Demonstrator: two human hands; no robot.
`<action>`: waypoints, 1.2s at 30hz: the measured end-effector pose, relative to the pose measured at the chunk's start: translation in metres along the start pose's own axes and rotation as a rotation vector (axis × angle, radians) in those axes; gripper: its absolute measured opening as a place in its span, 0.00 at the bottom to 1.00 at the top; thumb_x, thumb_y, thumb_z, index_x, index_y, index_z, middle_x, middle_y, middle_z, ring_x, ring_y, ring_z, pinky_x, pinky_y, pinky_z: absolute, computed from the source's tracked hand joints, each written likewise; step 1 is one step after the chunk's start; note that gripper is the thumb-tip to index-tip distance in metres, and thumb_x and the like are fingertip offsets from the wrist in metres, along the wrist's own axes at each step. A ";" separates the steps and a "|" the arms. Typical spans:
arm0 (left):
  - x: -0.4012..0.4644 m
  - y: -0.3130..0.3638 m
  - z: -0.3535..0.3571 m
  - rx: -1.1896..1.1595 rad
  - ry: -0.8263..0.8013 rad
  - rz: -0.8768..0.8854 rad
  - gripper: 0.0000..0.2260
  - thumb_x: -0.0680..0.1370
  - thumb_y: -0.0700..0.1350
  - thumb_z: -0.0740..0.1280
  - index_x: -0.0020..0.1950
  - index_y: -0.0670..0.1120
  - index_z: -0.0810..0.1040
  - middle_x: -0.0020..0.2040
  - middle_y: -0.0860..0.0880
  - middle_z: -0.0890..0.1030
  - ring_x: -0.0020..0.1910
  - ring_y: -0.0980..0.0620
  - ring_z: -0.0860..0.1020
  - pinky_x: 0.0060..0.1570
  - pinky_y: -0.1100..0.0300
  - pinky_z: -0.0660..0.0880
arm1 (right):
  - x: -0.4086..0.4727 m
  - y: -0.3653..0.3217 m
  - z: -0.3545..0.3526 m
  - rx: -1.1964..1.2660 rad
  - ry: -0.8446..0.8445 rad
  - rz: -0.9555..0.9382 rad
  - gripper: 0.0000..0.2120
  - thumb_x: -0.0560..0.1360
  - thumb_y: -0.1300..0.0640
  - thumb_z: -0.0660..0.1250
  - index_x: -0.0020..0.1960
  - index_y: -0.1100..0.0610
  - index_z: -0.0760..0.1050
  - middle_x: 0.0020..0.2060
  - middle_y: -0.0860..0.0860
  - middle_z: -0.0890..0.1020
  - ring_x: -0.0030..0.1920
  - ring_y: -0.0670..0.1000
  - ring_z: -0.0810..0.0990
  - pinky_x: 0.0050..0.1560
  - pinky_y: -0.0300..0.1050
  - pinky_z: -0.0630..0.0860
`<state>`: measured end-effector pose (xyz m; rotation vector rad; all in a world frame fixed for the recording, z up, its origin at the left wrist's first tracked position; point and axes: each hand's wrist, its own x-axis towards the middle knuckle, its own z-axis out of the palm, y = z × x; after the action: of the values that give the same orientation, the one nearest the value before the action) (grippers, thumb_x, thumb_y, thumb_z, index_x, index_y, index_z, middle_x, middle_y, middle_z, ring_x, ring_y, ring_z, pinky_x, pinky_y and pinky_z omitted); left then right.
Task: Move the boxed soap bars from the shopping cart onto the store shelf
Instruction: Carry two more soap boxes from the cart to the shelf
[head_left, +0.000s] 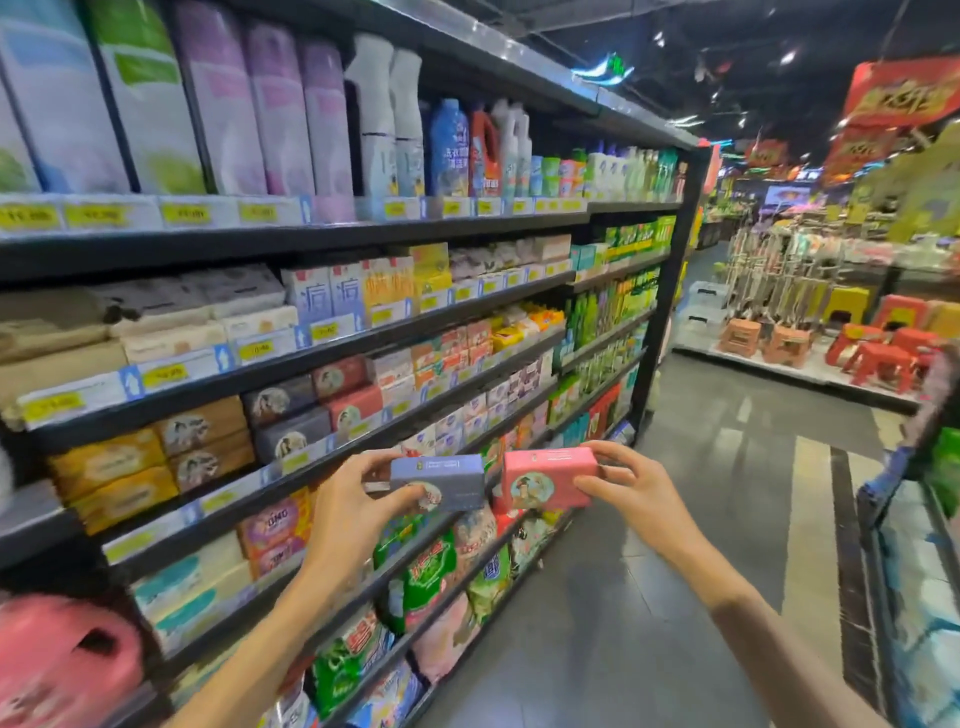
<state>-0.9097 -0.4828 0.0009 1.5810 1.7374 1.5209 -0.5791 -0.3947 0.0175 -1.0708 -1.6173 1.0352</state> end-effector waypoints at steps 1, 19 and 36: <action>0.013 -0.005 0.002 0.004 0.018 -0.011 0.17 0.68 0.51 0.81 0.53 0.60 0.80 0.51 0.60 0.84 0.48 0.63 0.82 0.49 0.58 0.80 | 0.019 0.002 0.004 0.007 -0.020 -0.002 0.19 0.71 0.61 0.77 0.61 0.51 0.80 0.49 0.53 0.87 0.52 0.52 0.86 0.46 0.41 0.81; 0.112 -0.076 -0.043 0.278 0.627 -0.285 0.22 0.67 0.59 0.80 0.58 0.58 0.79 0.53 0.59 0.83 0.51 0.66 0.80 0.51 0.60 0.79 | 0.297 0.041 0.175 0.114 -0.581 -0.145 0.18 0.72 0.64 0.75 0.61 0.57 0.79 0.51 0.46 0.85 0.50 0.40 0.84 0.42 0.32 0.79; 0.162 -0.110 -0.046 0.391 0.797 -0.401 0.19 0.71 0.53 0.78 0.58 0.46 0.83 0.47 0.51 0.86 0.47 0.55 0.84 0.52 0.50 0.82 | 0.350 0.047 0.232 0.115 -0.780 -0.150 0.26 0.71 0.52 0.78 0.67 0.51 0.77 0.57 0.46 0.85 0.56 0.45 0.84 0.59 0.49 0.80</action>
<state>-1.0532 -0.3434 -0.0123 0.6690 2.7043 1.7900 -0.8662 -0.0855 -0.0002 -0.4601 -2.1634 1.5295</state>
